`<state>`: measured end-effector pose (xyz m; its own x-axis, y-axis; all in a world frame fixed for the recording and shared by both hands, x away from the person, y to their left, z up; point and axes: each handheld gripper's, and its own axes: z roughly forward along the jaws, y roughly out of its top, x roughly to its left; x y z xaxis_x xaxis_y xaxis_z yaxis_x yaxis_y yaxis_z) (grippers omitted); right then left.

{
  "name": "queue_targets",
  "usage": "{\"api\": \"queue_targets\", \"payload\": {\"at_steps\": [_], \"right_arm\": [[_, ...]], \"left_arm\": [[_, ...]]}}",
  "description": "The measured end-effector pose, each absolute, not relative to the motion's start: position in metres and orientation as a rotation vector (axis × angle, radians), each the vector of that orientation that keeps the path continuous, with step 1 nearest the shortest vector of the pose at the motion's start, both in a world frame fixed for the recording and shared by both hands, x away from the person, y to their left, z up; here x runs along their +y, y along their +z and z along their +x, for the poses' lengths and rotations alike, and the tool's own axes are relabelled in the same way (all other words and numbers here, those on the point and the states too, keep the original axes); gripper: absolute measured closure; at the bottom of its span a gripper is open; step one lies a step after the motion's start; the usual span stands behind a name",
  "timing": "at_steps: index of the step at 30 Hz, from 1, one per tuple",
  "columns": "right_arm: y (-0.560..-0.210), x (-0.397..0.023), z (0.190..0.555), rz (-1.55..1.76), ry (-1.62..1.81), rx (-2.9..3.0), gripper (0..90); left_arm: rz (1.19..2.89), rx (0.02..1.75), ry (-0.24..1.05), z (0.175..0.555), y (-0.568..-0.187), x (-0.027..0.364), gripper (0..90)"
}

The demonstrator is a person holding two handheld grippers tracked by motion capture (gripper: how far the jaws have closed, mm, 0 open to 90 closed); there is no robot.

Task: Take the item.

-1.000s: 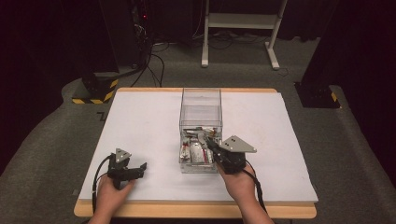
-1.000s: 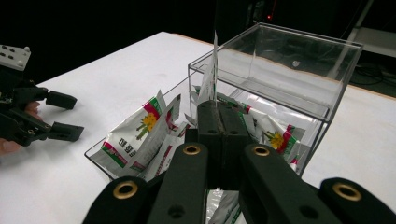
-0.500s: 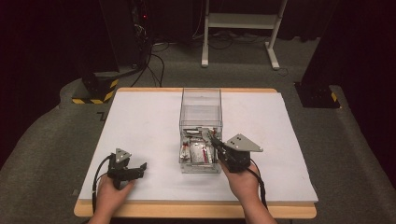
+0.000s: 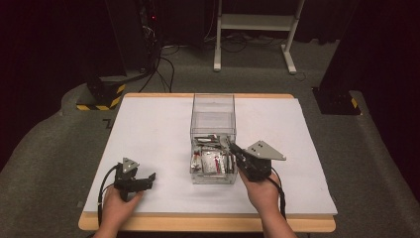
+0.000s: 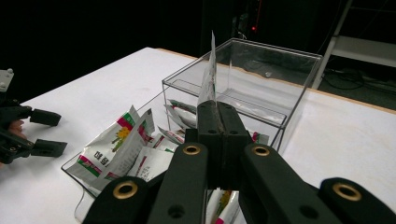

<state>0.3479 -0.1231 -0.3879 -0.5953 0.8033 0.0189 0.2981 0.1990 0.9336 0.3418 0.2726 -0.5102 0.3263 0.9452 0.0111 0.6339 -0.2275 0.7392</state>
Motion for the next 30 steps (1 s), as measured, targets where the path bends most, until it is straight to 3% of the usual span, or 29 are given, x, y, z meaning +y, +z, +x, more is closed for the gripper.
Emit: {"api": "queue_targets", "payload": {"at_steps": [30], "right_arm": [[-0.381, -0.15, 0.353, 1.08, 1.392, 1.905, 90.0]], "left_arm": [[1.954, 1.387, 0.624, 0.342, -0.51, 0.272, 13.8]]}}
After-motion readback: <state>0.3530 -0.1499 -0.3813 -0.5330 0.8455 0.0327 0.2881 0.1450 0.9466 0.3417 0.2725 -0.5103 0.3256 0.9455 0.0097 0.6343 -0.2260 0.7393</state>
